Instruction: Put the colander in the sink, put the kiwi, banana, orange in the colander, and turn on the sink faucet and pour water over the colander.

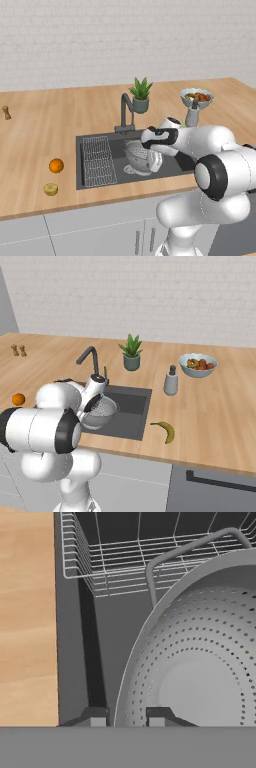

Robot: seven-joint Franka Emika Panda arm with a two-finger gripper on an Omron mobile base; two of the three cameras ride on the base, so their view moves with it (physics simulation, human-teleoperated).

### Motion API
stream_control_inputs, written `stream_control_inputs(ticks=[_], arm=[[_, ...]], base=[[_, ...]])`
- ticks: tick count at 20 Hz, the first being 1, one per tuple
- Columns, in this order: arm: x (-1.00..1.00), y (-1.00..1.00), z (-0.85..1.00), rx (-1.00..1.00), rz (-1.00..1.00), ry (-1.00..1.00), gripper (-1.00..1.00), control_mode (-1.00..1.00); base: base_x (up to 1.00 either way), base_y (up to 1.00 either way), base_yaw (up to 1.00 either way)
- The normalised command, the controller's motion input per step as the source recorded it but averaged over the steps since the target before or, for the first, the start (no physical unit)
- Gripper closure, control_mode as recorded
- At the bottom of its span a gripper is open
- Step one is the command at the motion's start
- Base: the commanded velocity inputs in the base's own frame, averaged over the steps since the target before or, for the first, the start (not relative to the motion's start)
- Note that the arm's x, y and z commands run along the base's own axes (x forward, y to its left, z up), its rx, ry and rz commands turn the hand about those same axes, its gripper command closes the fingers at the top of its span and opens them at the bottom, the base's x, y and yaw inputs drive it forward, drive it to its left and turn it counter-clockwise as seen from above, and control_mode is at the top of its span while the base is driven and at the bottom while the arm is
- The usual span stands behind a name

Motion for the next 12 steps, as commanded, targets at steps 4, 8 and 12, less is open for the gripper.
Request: stream_control_inputs(ticks=[4,8,12], arm=[[0.32,0.23,-0.3,0.02,0.0,0.0,1.0,-1.0],[0.44,0.1,-0.4,0.0,0.0,0.0,1.0,-1.0],[0.4,0.08,-0.34,0.0,0.0,0.0,1.0,-1.0]], base=[[0.0,0.0,0.0],[0.0,0.0,0.0],[0.0,0.0,0.0]])
